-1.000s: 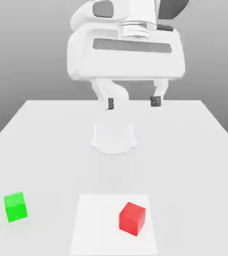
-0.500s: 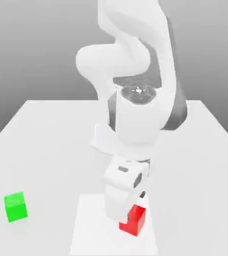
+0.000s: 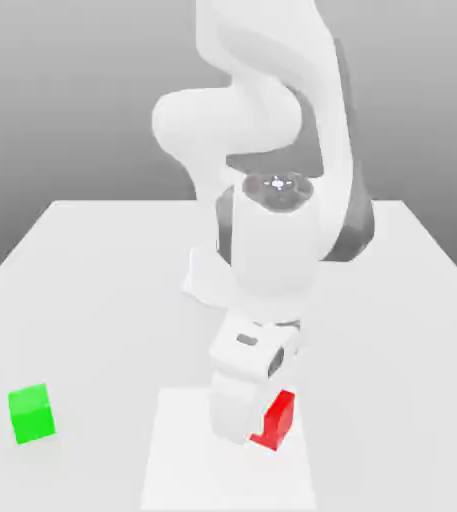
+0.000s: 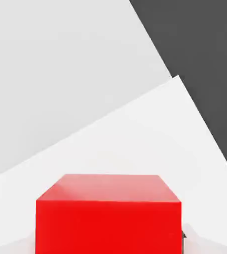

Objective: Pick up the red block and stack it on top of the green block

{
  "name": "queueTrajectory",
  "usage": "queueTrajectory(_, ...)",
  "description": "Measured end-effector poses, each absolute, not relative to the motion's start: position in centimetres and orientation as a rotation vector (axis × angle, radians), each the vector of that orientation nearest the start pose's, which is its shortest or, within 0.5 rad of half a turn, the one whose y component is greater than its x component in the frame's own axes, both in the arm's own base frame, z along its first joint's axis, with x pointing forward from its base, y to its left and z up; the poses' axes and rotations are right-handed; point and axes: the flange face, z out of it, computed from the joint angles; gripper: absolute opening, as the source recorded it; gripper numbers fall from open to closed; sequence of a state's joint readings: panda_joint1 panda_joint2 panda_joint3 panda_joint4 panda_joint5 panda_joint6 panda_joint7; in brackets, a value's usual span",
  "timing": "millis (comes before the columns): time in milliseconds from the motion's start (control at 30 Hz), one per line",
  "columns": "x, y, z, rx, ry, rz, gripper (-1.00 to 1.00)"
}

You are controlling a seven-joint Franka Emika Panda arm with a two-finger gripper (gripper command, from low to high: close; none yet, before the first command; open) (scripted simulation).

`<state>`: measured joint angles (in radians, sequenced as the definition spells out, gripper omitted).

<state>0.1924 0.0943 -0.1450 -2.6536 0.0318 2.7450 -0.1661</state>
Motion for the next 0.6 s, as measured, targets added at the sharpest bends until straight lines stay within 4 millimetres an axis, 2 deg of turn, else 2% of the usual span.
queueTrajectory(67,42.6,-4.5,21.8,-3.144,-0.001,0.003,-1.0)
queueTrajectory(133,41.9,-11.0,22.5,-3.131,0.3,0.003,-1.0)
queueTrajectory(200,40.4,-17.2,23.3,-3.088,0.591,0.003,-1.0)
queueTrajectory(300,36.5,-25.8,24.3,-2.975,1.011,0.002,-1.0)
queueTrajectory(367,36.3,-26.6,23.2,-2.957,1.058,-0.001,-1.0)
queueTrajectory(467,36.3,-26.7,20.0,-2.953,1.069,-0.001,-1.0)
queueTrajectory(500,36.2,-26.7,18.9,-2.952,1.071,0.0,1.0)
queueTrajectory(600,36.2,-26.7,18.9,-2.952,1.071,0.0,1.0)
